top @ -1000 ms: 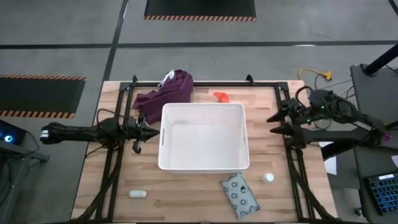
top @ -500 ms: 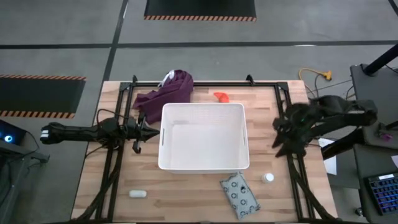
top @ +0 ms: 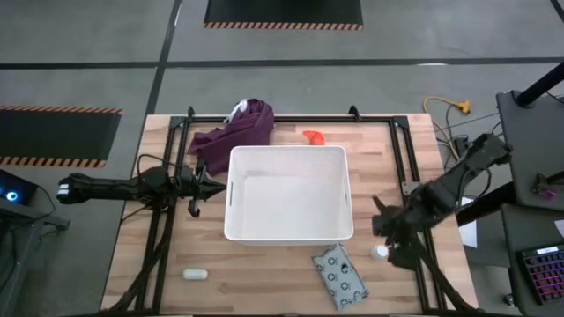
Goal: Pick & place medical supplies in basket/bin
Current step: Put the white pill bottle into the white bin
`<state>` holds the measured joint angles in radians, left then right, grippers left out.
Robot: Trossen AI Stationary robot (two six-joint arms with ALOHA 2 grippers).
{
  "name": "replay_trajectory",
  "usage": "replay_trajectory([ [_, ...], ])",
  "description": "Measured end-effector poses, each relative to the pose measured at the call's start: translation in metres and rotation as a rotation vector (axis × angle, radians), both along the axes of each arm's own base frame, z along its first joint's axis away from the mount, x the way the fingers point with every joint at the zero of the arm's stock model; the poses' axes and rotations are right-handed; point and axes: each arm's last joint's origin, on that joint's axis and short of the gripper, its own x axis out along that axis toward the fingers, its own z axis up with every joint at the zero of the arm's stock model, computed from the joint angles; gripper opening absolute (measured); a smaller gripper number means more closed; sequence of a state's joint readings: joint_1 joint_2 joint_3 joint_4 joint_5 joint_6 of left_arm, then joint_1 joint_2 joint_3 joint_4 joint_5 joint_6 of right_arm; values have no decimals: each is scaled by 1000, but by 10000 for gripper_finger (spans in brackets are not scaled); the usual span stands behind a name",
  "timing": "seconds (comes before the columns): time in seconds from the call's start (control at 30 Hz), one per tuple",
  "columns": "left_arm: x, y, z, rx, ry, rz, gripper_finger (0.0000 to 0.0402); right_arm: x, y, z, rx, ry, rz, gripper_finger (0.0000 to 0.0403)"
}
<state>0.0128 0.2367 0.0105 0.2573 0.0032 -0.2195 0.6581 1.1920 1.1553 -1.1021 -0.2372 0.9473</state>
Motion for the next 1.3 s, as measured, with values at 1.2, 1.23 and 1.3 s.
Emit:
replay_trajectory([
  [1.2, 0, 0, 0, 0, 0, -1, 0, -10, 21, -111, -333, 157, -227, 356],
  [1.23, 0, 0, 0, 0, 0, -1, 0, -11, 21, -114, -335, 157, -227, 356],
  [1.3, 0, 0, 0, 0, 0, -1, 0, -12, 19, -119, -336, 158, -228, 356],
])
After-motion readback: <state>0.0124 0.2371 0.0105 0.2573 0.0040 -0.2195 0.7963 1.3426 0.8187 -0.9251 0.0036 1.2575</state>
